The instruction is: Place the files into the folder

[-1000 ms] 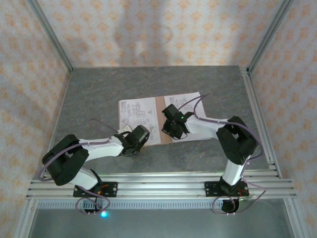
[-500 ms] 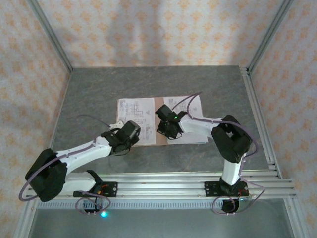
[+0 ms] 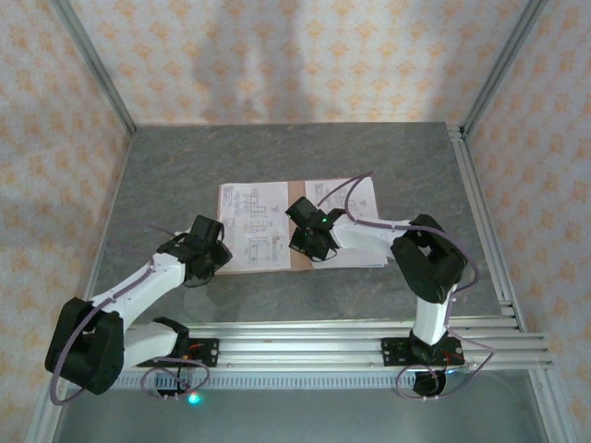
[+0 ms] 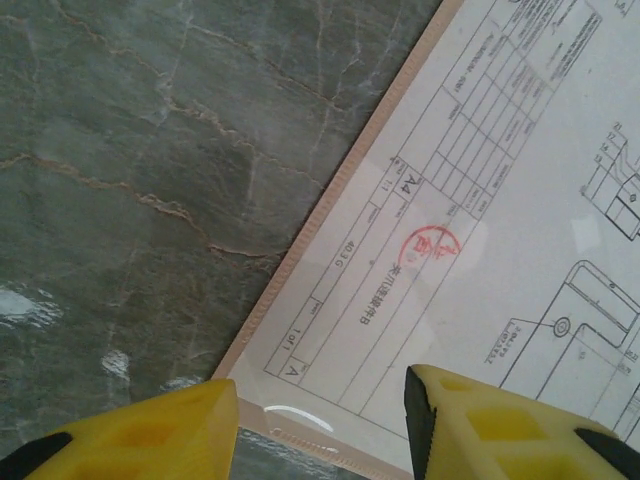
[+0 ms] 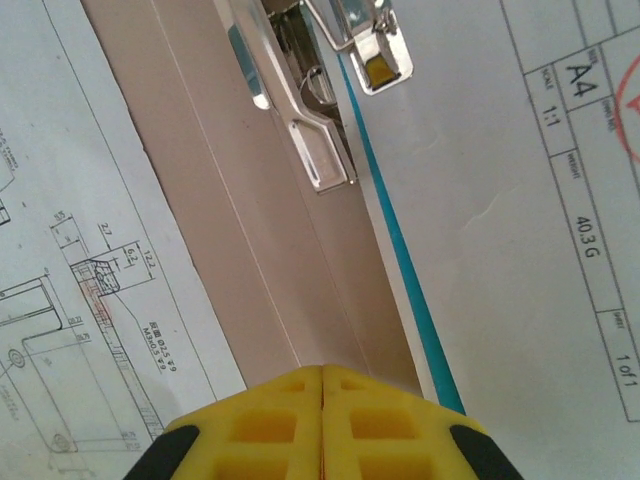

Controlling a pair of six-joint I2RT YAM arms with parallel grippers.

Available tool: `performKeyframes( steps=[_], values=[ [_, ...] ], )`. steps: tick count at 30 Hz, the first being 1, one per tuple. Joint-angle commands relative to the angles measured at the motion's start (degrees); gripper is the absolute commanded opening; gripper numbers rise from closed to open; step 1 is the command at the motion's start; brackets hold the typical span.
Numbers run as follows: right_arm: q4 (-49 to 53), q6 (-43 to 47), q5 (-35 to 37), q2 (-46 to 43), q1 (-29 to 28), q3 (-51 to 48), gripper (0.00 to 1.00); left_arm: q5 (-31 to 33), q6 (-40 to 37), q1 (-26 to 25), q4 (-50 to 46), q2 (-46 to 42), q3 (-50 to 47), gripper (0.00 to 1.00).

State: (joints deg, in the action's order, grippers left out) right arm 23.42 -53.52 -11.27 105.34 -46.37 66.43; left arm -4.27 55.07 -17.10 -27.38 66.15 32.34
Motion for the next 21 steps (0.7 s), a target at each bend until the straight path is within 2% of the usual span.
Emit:
performKeyframes(
  steps=[1, 6, 21],
  values=[
    [1.7, -0.8, 2.7, 1.2, -0.4, -0.4, 0.07, -3.3, -5.4, 2.2, -1.0, 1.2, -1.1, 0.49],
    [2.6, -0.4, 4.0, 3.3, -0.4, -1.8, 0.06, -5.7, -8.3, 4.3, 0.9, 3.4, -0.9, 0.52],
    [0.5, -0.6, 3.2, 5.8, -0.4, -6.1, 0.05, -7.2, -11.9, 4.7, 6.5, 8.8, 1.0, 0.54]
  ],
)
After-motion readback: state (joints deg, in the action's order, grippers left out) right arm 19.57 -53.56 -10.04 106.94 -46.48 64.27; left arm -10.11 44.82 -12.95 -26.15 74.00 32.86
